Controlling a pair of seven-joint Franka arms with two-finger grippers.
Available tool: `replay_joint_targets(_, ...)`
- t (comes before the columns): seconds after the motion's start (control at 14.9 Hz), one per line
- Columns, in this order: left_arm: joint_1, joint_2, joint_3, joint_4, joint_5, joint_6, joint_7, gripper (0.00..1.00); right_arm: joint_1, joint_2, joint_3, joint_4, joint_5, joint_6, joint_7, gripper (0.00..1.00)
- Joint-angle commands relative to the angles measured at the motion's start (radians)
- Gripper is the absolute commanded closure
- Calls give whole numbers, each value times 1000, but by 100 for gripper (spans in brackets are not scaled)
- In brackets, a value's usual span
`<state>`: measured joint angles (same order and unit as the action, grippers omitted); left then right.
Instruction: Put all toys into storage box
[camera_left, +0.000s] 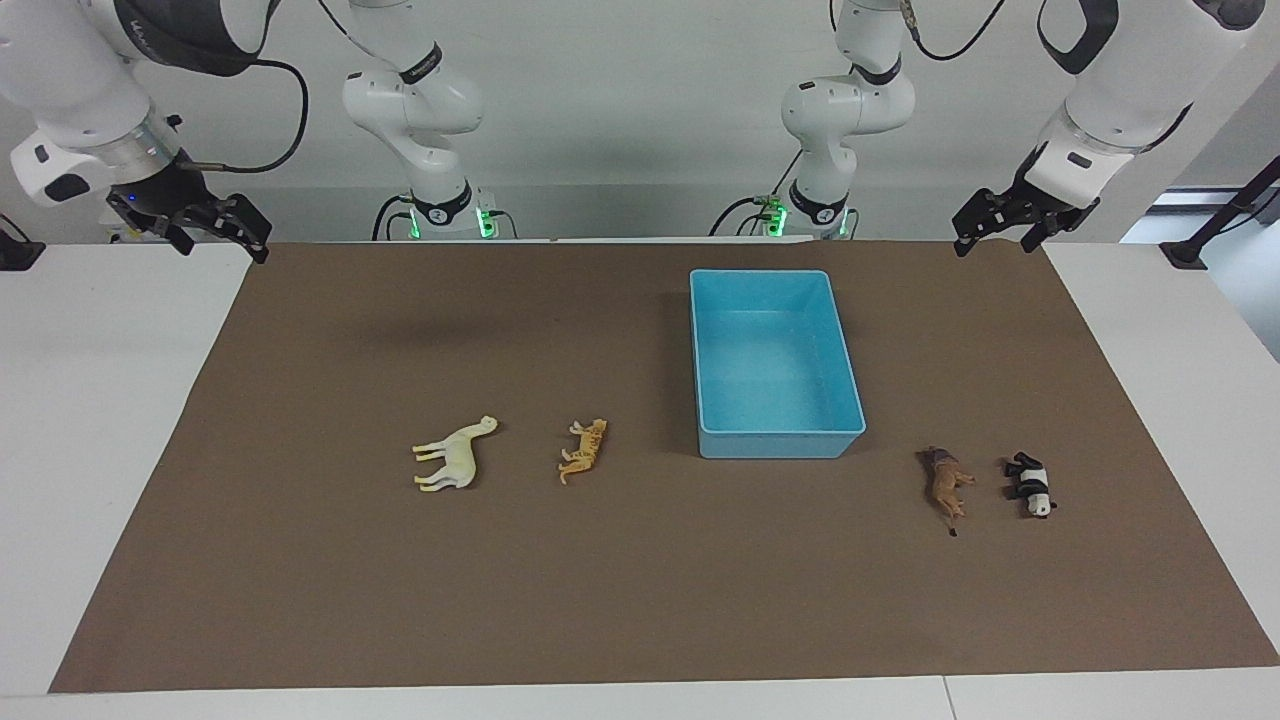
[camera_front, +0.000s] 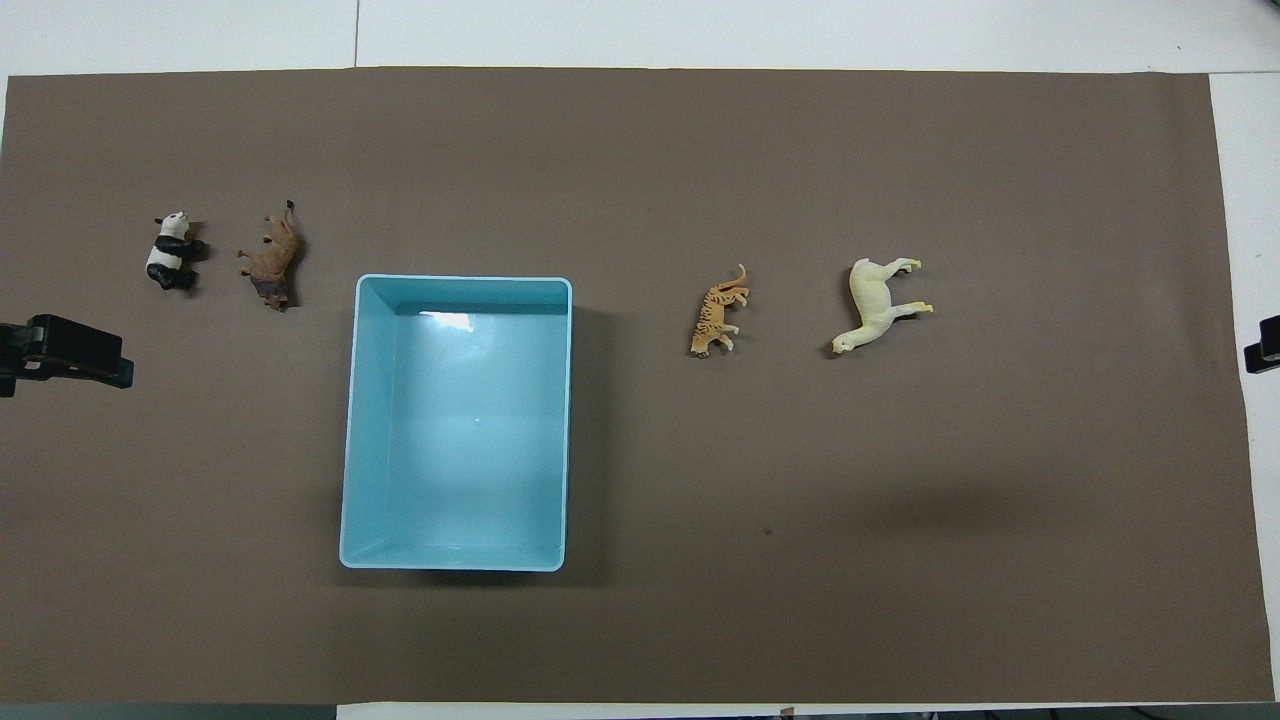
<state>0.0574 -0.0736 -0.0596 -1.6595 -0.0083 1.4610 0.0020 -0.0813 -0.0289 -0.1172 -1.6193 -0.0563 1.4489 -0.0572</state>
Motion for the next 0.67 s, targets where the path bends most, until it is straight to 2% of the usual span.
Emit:
replay_joint_targets(0.0,-5,-5,6,9,-7,-18,7,0,-23,1,13,15,20,-22,-27,0)
replay_joint_targets(0.47,-5,-5,6,10,-7,-18,7,0,-22,-11,11,12,12,-5,-44,0)
replay_joint_targets(0.54,-4,-5,6,11,-7,-18,7,0,-15,-11,13,9,19,5,-56,0)
replay_joint_targets(0.6,-4,-5,6,9,-7,-18,7,0,-5,-14,14,-13,23,66,-49,0)
